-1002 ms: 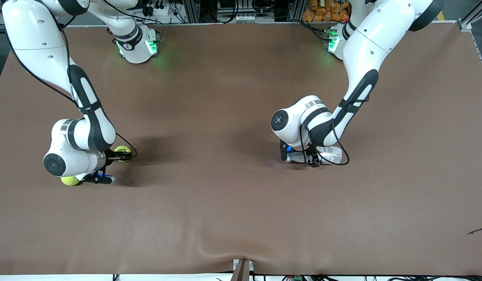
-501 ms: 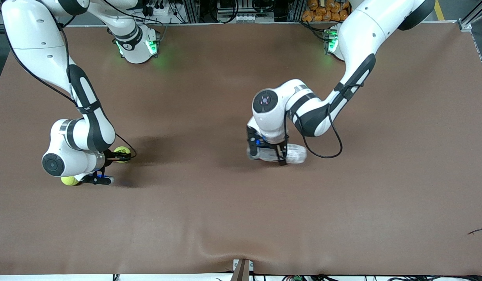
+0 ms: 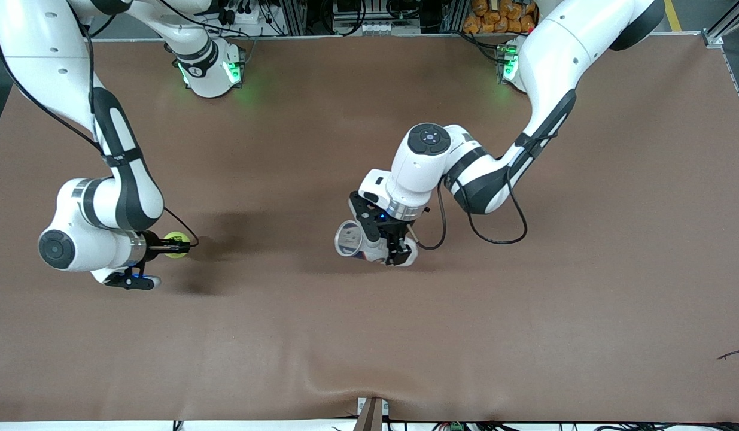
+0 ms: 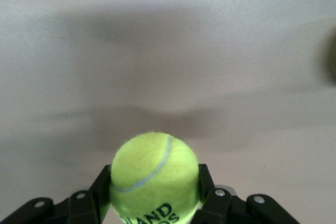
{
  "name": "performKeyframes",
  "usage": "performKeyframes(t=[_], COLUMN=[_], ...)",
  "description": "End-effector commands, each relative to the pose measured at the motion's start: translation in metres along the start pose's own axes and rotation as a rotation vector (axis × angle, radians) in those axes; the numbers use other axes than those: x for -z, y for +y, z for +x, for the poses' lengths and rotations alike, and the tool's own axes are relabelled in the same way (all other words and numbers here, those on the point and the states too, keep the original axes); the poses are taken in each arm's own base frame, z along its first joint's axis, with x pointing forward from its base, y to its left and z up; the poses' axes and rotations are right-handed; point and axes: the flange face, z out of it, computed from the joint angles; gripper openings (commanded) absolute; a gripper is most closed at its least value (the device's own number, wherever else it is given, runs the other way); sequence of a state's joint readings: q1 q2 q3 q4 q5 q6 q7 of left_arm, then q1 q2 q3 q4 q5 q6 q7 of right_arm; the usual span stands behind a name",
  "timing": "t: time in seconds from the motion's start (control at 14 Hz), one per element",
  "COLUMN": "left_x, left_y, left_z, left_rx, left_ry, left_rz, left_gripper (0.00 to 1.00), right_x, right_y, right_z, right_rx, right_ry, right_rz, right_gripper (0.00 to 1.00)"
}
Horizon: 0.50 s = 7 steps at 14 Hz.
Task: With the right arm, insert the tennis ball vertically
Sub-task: 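Lift the tube with the left gripper while the right gripper brings the ball over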
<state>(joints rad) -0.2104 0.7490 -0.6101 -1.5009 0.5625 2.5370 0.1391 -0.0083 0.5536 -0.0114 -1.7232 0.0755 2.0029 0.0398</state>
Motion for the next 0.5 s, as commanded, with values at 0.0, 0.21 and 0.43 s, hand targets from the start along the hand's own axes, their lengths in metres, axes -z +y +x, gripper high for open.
performKeyframes(t=[0.0, 0.21, 0.43], left_x=[0.003, -0.022, -0.058], left_y=[0.002, 0.01, 0.039], left_z=[0.012, 0.01, 0.002], left_rx=[0.109, 0.14, 0.154], left_ry=[0.134, 0.291, 0.493], left_rz=[-0.018, -0.05, -0.09], left_gripper=[0.76, 0.76, 0.77], right_x=[0.028, 0.054, 0.069], right_y=[-0.001, -0.007, -0.011], right_z=[-0.011, -0.017, -0.021], right_rx=[0.006, 0.002, -0.005], right_ry=[0.005, 0.021, 0.045], right_rz=[-0.001, 0.008, 0.019], right_gripper=[0.42, 0.42, 0.42])
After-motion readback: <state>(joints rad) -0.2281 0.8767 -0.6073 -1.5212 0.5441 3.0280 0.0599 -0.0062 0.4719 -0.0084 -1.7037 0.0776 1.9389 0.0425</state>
